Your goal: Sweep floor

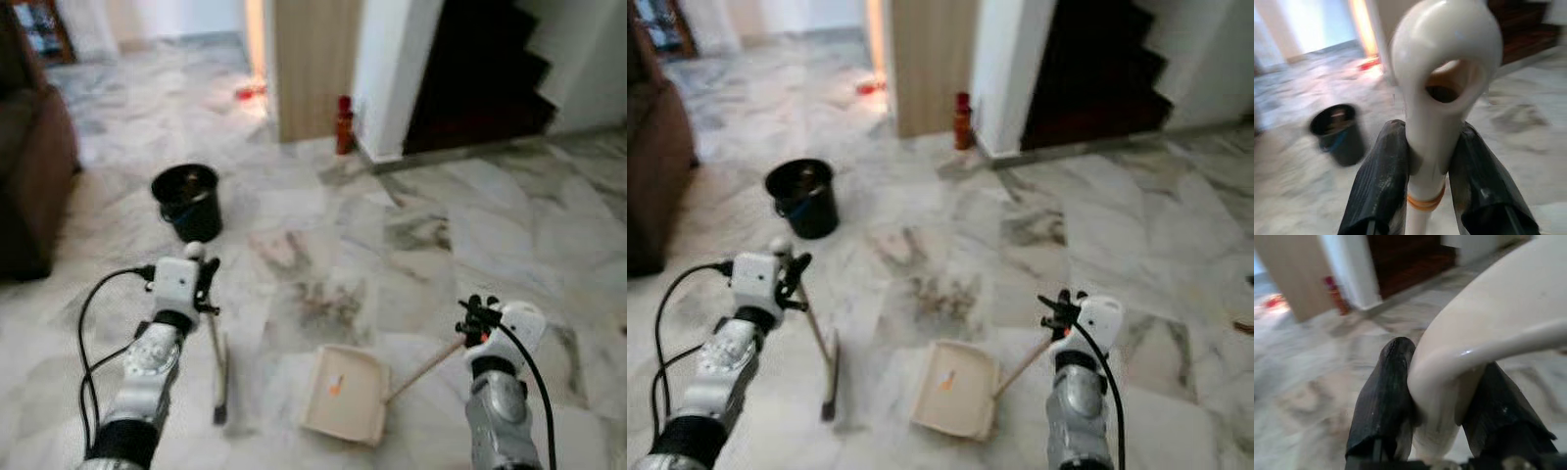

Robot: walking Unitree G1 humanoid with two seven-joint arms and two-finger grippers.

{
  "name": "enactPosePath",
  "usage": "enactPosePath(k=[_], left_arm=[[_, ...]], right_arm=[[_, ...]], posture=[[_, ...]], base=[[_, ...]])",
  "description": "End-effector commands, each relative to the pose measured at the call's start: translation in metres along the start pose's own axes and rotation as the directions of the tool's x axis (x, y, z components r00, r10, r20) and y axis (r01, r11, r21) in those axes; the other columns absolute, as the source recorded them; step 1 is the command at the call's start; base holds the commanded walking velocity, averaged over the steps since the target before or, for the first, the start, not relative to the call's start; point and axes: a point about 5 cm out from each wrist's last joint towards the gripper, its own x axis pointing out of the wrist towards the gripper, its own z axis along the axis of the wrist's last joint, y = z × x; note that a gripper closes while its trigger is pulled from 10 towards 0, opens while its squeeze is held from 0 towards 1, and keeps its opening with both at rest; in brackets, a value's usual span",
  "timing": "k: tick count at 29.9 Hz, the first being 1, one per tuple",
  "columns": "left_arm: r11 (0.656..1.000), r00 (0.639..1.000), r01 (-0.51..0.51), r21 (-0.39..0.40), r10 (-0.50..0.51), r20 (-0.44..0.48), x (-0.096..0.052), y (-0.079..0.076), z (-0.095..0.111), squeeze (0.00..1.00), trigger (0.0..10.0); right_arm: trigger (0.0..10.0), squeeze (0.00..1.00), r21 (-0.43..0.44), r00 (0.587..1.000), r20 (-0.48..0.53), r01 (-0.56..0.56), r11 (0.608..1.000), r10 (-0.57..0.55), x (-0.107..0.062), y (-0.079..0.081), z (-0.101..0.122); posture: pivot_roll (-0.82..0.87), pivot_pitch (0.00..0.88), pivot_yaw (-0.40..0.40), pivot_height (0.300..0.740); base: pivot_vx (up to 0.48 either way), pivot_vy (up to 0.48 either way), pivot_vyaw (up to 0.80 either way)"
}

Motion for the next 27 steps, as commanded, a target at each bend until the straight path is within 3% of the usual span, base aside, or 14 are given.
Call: enactPosePath(k=[1, 20, 27], left_arm=[[1.0, 0.997, 0.019, -0.002, -0.019, 0.069, 0.0054, -0.0025, 0.0144, 0.0, 10.0], [1.0, 0.997, 0.001, -0.027, 0.001, 0.071, 0.0022, -0.0005, 0.014, 0.0, 10.0], [1.0, 0.998, 0.008, -0.029, -0.006, 0.064, 0.0017, -0.0035, 0.013, 0.0, 10.0]], right_arm=[[10.0, 0.0, -0.016, 0.999, 0.031, 0.005, 1.0, -0.004, 0.0035, -0.0022, 0.0077], [10.0, 0.0, -0.025, 0.999, 0.041, 0.0, 1.0, 0.001, 0.0045, -0.0027, 0.011], [10.0, 0.0, -0.026, 0.998, 0.059, -0.002, 1.0, 0.003, 0.0045, -0.0027, 0.0134]], posture=[[-0.03, 0.0, -0.026, 0.74], [-0.03, 0.0, -0.035, 0.74], [-0.03, 0.0, -0.034, 0.74]], base=[[0.0, 0.0, -0.79], [0.0, 0.0, -0.79], [0.0, 0.0, -0.18]])
